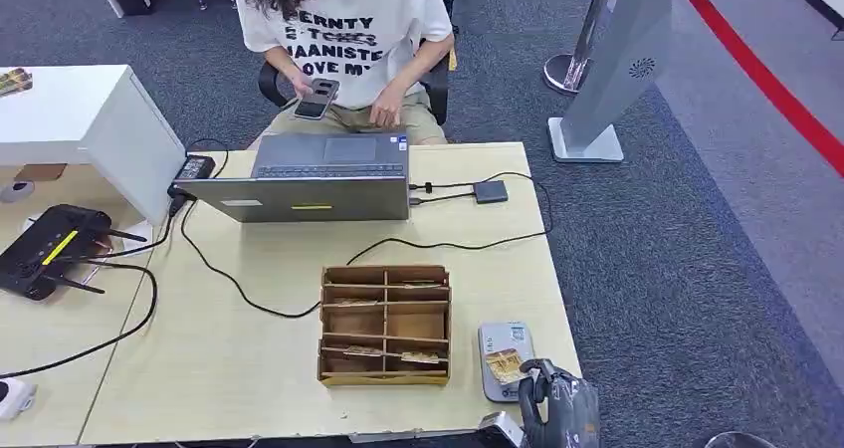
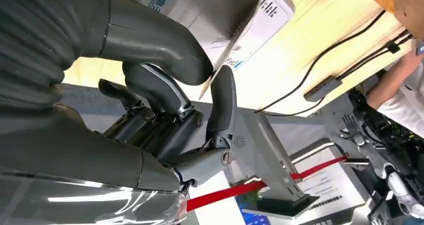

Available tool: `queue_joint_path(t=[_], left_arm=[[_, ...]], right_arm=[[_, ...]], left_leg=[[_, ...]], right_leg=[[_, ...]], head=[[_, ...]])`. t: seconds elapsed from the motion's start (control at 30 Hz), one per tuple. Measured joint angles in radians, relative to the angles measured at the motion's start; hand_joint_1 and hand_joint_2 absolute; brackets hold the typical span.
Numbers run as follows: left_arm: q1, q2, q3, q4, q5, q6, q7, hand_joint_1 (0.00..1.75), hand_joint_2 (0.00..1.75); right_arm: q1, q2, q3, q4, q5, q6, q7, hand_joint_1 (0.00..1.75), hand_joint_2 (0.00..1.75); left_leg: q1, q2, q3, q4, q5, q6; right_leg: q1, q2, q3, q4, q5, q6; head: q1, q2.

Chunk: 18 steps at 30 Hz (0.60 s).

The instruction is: Pass the card to the sensor for recognition and then transmit it.

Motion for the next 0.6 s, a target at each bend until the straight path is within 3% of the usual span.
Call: queue_joint_path(t=[0.6], left_arm=[[0.001,0.000,0.000,0.000,0.002,0.000,0.000,0.00,0.00]], right_arm=[[0.001,-0.010,-0.001,0.021,0.030,0.000,0.033,1.75,1.75]], left_leg=[[0.000,0.000,0.000,0.000,0.000,0.000]], right_leg=[[0.000,0.000,0.000,0.000,0.000,0.000]], head=[[0.000,0.000]])
